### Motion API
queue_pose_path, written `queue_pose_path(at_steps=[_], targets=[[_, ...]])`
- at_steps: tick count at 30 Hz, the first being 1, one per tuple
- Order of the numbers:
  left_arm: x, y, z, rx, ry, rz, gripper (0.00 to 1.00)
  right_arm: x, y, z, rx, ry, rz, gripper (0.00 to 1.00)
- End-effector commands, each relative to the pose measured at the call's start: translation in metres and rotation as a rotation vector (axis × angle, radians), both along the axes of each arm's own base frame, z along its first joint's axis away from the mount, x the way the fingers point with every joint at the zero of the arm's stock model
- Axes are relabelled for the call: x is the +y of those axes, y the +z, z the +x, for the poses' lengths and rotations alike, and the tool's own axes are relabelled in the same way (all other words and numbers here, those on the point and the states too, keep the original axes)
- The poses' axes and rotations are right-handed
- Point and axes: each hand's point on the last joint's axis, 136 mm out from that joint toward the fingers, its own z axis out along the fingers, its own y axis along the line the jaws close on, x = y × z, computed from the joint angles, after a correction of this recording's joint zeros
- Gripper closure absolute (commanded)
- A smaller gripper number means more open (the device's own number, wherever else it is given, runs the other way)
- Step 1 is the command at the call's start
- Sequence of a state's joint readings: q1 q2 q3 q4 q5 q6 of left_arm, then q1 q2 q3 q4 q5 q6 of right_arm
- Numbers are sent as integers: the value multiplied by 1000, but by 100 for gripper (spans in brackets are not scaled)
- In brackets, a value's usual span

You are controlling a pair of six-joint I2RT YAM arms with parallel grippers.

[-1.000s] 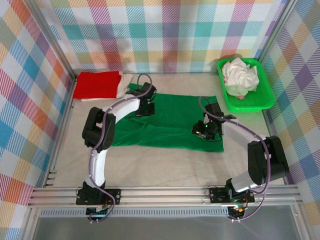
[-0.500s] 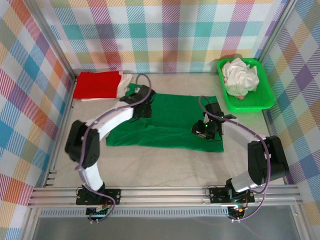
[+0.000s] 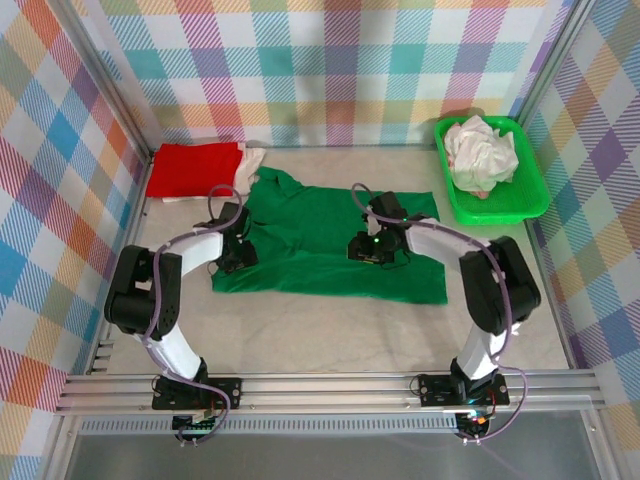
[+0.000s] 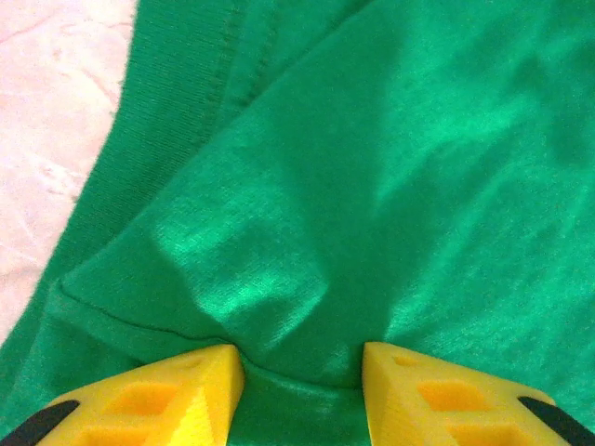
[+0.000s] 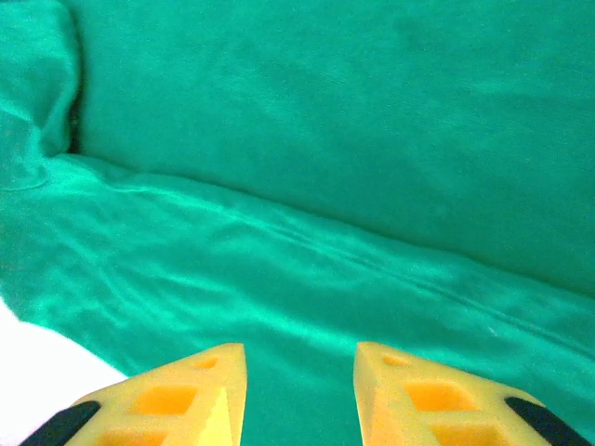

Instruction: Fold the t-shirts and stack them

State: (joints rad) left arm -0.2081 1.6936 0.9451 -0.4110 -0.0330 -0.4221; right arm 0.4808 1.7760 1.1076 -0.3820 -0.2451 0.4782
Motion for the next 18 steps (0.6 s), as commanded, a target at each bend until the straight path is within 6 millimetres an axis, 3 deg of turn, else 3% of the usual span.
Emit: queue_pose_path(at_steps=[1,4,8,10,13,18], targets=[[8,-17,-33,87,69,-57,58,-4,-22,-3,59,-14,-27,65],[8,-22,-64,136,99,-86,59,-12,-34,-16,108,-39,-54,65],[7,-14,-105,174,141,-139,60,-26,-44,-42,170,-57,-77,65],[10,-6,-114,163,145,-137,60,-27,-42,-48,178,-60,-71,65],[19,11,-101,95,124,-81,60,-10,-22,-39,138,-27,14,65],[0,50,-42,-53,51,-140,61,60,24,-18,78,108,195,64]])
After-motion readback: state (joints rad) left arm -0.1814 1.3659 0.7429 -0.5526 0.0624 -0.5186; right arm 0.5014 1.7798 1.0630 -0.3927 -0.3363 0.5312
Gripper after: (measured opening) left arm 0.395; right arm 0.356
